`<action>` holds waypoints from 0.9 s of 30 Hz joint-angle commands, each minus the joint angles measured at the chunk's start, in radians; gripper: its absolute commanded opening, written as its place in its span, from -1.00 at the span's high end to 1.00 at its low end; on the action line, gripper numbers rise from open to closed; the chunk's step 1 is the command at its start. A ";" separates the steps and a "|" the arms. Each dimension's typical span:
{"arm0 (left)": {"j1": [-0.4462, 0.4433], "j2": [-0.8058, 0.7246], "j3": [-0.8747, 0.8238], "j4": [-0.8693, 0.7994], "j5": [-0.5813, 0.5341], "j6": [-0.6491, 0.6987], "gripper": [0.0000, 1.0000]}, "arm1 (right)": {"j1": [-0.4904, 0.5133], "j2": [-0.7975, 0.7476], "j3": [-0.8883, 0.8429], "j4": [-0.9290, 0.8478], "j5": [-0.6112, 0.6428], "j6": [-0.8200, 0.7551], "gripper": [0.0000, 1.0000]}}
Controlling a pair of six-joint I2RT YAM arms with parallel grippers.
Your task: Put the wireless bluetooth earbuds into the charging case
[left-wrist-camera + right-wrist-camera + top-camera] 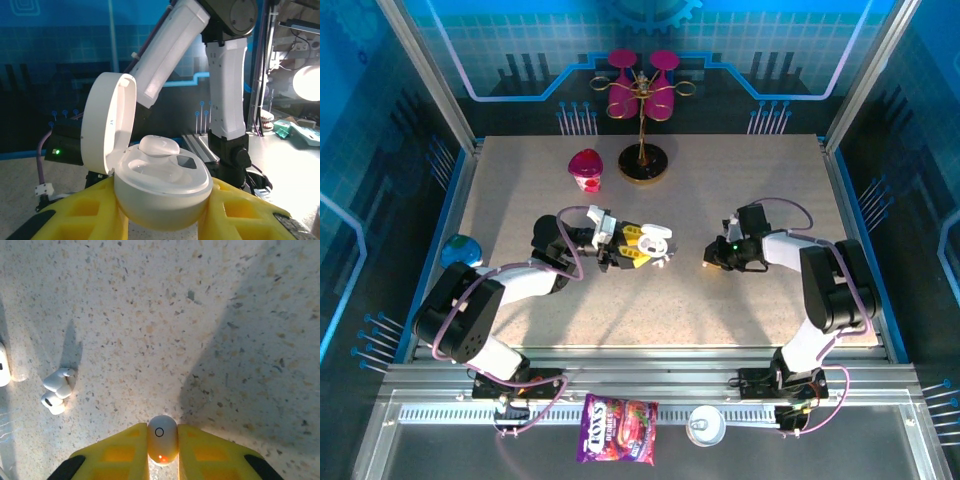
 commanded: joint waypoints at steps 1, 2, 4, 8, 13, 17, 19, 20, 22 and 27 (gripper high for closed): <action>0.013 0.030 0.010 0.011 -0.075 0.011 0.58 | 0.013 -0.087 0.010 -0.047 0.037 -0.030 0.65; 0.013 0.036 0.016 -0.014 -0.096 0.022 0.60 | 0.013 -0.111 0.010 -0.059 0.049 -0.035 0.64; 0.013 0.045 0.030 -0.092 -0.128 0.057 0.63 | 0.018 -0.155 0.014 -0.084 0.075 -0.042 0.63; 0.014 0.091 0.039 -0.122 -0.177 0.099 0.59 | 0.032 -0.246 0.036 -0.143 0.108 -0.047 0.63; 0.012 0.157 0.056 -0.143 -0.332 0.101 0.61 | 0.087 -0.363 0.109 -0.231 0.158 -0.051 0.63; 0.000 0.205 0.037 -0.094 -0.480 0.123 0.60 | 0.146 -0.414 0.187 -0.295 0.196 -0.055 0.63; -0.011 0.226 0.030 -0.068 -0.536 0.128 0.60 | 0.182 -0.427 0.224 -0.305 0.209 -0.054 0.63; -0.020 0.235 0.029 -0.060 -0.566 0.138 0.60 | 0.201 -0.431 0.245 -0.310 0.219 -0.053 0.63; -0.042 0.245 0.026 -0.055 -0.619 0.155 0.60 | 0.241 -0.429 0.285 -0.315 0.238 -0.054 0.63; -0.098 0.272 0.019 -0.042 -0.749 0.182 0.60 | 0.317 -0.396 0.362 -0.294 0.260 -0.055 0.63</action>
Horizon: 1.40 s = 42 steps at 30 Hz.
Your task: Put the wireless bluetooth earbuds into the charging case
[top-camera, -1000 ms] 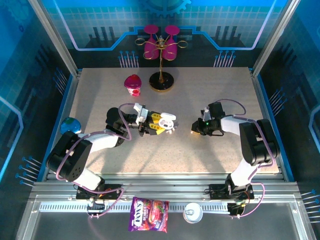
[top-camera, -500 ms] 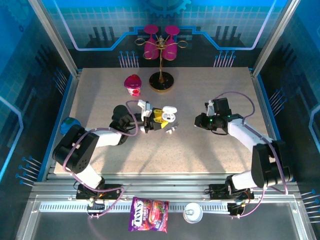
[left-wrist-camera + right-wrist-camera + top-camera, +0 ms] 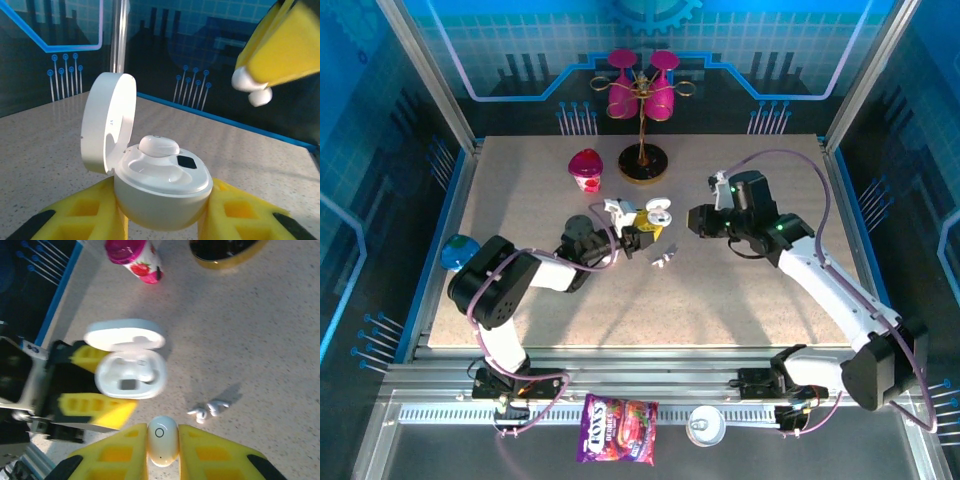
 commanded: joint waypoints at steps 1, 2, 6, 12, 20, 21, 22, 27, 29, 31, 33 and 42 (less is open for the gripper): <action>-0.035 0.019 -0.012 0.058 -0.134 0.047 0.60 | 0.044 0.028 0.060 -0.013 0.035 -0.015 0.63; -0.044 0.019 -0.016 0.062 -0.150 0.047 0.60 | 0.057 0.042 0.073 -0.010 0.037 -0.016 0.63; -0.064 0.022 -0.025 0.073 -0.174 0.038 0.60 | 0.095 0.088 0.109 0.017 0.031 -0.016 0.63; -0.098 0.035 -0.024 0.114 -0.210 0.018 0.61 | 0.129 0.147 0.136 0.047 0.022 -0.017 0.63; -0.126 0.041 -0.016 0.131 -0.230 -0.001 0.60 | 0.126 0.198 0.125 0.064 0.045 -0.027 0.63; -0.129 0.037 -0.018 0.131 -0.231 0.000 0.60 | 0.123 0.203 0.120 0.068 0.048 -0.026 0.63; -0.127 0.034 -0.020 0.131 -0.233 0.001 0.61 | 0.119 0.206 0.113 0.070 0.050 -0.027 0.63; -0.129 0.020 -0.026 0.130 -0.235 0.006 0.61 | 0.113 0.210 0.095 0.086 0.055 -0.022 0.63; -0.128 0.023 -0.026 0.129 -0.237 0.009 0.60 | 0.112 0.205 0.093 0.087 0.061 -0.024 0.63; -0.129 0.025 -0.024 0.129 -0.239 0.012 0.60 | 0.111 0.195 0.090 0.084 0.078 -0.026 0.63; -0.127 0.026 -0.024 0.130 -0.240 0.013 0.61 | 0.110 0.183 0.083 0.084 0.092 -0.028 0.63; -0.127 0.025 -0.027 0.130 -0.241 0.013 0.60 | 0.096 0.189 0.067 0.079 0.069 -0.024 0.63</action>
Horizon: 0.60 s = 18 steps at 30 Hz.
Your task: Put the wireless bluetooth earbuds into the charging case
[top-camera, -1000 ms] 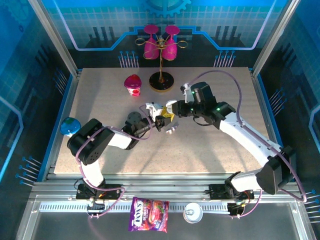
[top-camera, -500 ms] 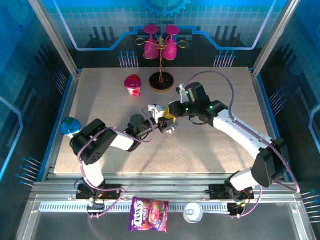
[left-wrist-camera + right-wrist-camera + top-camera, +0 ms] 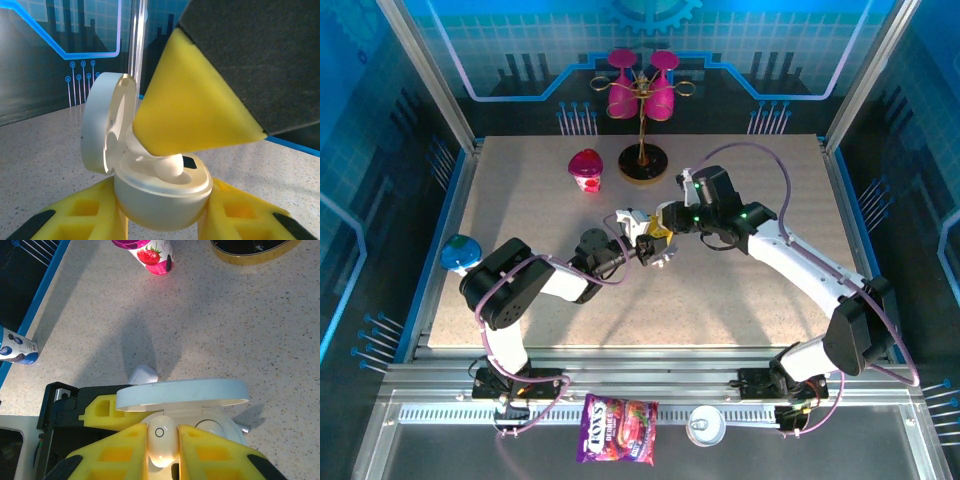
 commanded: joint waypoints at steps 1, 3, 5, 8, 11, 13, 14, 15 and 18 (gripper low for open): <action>-0.004 -0.014 -0.008 0.049 -0.015 -0.007 0.61 | -0.009 -0.006 -0.014 0.009 -0.022 -0.008 0.63; -0.005 -0.018 -0.004 0.034 -0.015 -0.005 0.61 | -0.008 0.000 -0.015 0.010 -0.040 -0.007 0.63; -0.005 -0.024 0.000 0.020 -0.017 -0.001 0.60 | -0.007 0.005 -0.015 0.007 -0.052 -0.010 0.62; -0.004 -0.025 0.005 0.005 -0.021 0.005 0.60 | -0.005 0.001 -0.021 0.008 -0.068 -0.010 0.61; -0.004 -0.022 0.013 -0.007 -0.020 0.009 0.60 | -0.004 -0.010 -0.028 0.013 -0.072 -0.007 0.59; -0.004 -0.023 0.016 -0.006 -0.017 0.007 0.61 | -0.004 -0.020 -0.032 0.011 -0.062 -0.007 0.54; -0.004 -0.023 0.017 -0.009 -0.017 0.007 0.61 | -0.004 -0.024 -0.034 0.009 -0.058 -0.008 0.52; -0.005 -0.024 0.019 -0.010 -0.016 0.007 0.61 | -0.005 -0.030 -0.034 0.006 -0.053 -0.009 0.51; -0.004 -0.026 0.020 -0.010 -0.015 0.007 0.61 | -0.006 -0.053 -0.035 -0.003 -0.036 -0.016 0.48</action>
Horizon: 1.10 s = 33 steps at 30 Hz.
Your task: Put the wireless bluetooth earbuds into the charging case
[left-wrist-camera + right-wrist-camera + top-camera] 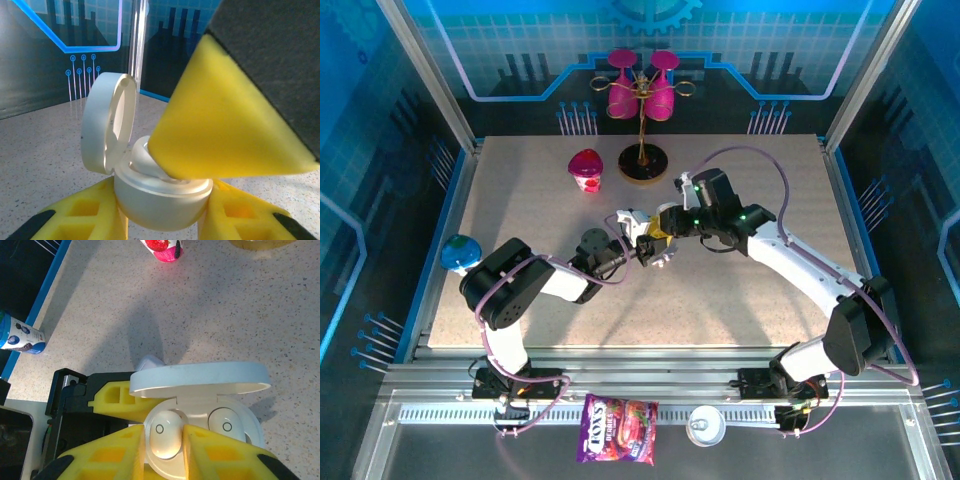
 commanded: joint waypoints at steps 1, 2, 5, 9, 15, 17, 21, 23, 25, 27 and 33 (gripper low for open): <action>-0.004 -0.025 0.019 0.014 -0.011 0.008 0.60 | -0.007 -0.057 -0.014 -0.009 0.017 -0.017 0.46; -0.004 -0.027 0.018 0.014 -0.010 0.008 0.61 | -0.008 -0.064 -0.014 -0.011 0.021 -0.019 0.43; -0.005 -0.026 0.015 0.020 -0.005 0.011 0.61 | -0.012 -0.098 -0.022 -0.011 0.036 -0.019 0.21; -0.001 -0.029 0.006 0.025 0.010 0.038 0.61 | -0.023 -0.152 -0.043 0.003 0.053 -0.017 0.00; 0.031 -0.051 -0.025 0.057 0.141 0.079 0.60 | -0.081 -0.205 -0.062 0.015 0.046 0.008 -0.43; 0.035 -0.063 -0.032 0.055 0.176 0.089 0.60 | -0.113 -0.203 -0.052 0.003 0.015 0.029 -0.53; 0.034 -0.078 -0.038 0.043 0.246 0.118 0.60 | -0.164 -0.173 -0.017 -0.053 0.001 0.036 -0.56; 0.035 -0.076 -0.040 0.053 0.267 0.118 0.60 | -0.175 -0.150 0.012 -0.081 -0.020 0.024 -0.56; 0.035 -0.074 -0.039 0.057 0.293 0.118 0.60 | -0.176 -0.126 0.039 -0.099 -0.027 0.009 -0.56; 0.031 -0.077 -0.035 0.051 0.300 0.120 0.60 | -0.177 -0.110 0.053 -0.104 -0.036 -0.003 -0.56; 0.031 -0.079 -0.030 0.069 0.278 0.106 0.61 | -0.178 -0.094 0.030 -0.124 -0.065 -0.031 -0.53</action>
